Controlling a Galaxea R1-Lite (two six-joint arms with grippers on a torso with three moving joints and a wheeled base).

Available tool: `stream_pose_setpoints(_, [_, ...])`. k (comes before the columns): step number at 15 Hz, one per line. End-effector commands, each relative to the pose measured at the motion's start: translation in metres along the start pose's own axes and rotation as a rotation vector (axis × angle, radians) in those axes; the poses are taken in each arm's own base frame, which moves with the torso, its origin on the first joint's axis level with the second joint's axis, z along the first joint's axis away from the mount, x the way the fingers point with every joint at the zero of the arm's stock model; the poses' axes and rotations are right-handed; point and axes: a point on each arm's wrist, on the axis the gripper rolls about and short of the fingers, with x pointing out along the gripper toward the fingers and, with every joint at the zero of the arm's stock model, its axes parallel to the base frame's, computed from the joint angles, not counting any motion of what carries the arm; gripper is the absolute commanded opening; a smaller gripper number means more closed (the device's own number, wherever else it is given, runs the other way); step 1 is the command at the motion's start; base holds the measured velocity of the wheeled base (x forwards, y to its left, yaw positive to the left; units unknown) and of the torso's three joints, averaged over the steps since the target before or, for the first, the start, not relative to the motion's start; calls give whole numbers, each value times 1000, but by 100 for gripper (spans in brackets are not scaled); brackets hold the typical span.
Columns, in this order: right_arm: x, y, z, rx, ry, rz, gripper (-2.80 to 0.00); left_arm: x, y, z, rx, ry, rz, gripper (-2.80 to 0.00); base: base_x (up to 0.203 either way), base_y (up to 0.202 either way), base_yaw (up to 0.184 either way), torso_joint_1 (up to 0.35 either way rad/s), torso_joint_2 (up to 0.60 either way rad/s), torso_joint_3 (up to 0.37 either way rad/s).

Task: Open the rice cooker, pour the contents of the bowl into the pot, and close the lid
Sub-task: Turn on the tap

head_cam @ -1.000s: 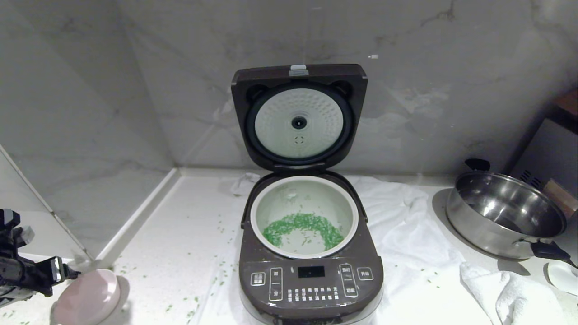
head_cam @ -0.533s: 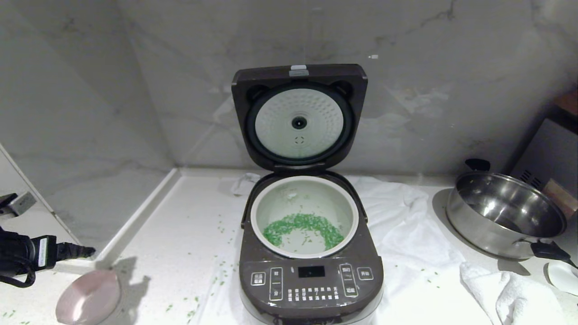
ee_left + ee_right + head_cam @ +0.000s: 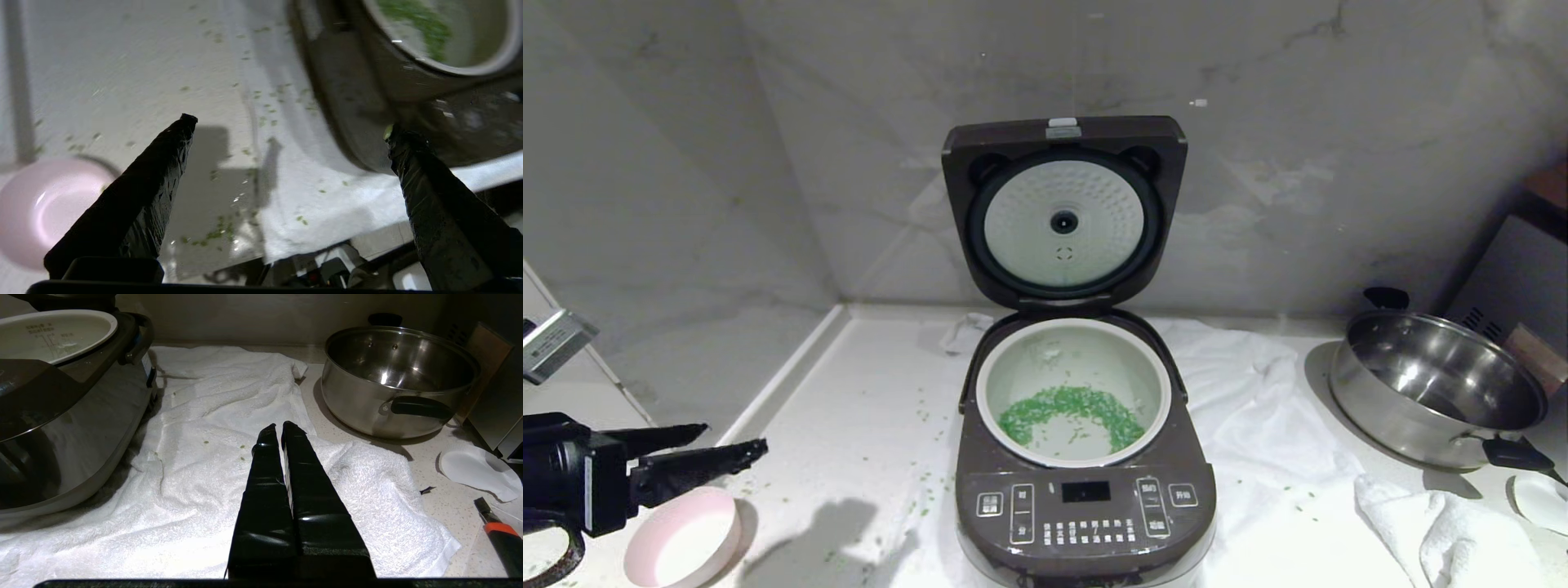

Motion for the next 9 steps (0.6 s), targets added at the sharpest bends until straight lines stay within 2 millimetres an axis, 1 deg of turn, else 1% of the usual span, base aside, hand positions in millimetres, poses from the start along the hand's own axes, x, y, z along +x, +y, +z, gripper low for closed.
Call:
stream_pose_setpoints(1, [0,0,0,0,2,0,-280,-24,-39,-1,154,-106,-141,0,0,0,0,0,0,0])
stream_pose_setpoints(3, [0,0,0,0,3,1,-280,-41,-61,-5,245,-173,-250,0,0,0,0,0,0,0])
stream_pose_setpoints(5, [0,0,0,0,3,0,-280,-60,-73,-9,268,-242,-269,0,0,0,0,0,0,0])
stream_pose_setpoints(7, [0,0,0,0,3,1,-280,-81,-83,-18,280,-324,-229,0,0,0,0,0,0,0])
stream_pose_setpoints(9, [0,0,0,0,3,0,-280,-99,-91,-31,266,-415,-71,0,0,0,0,0,0,0])
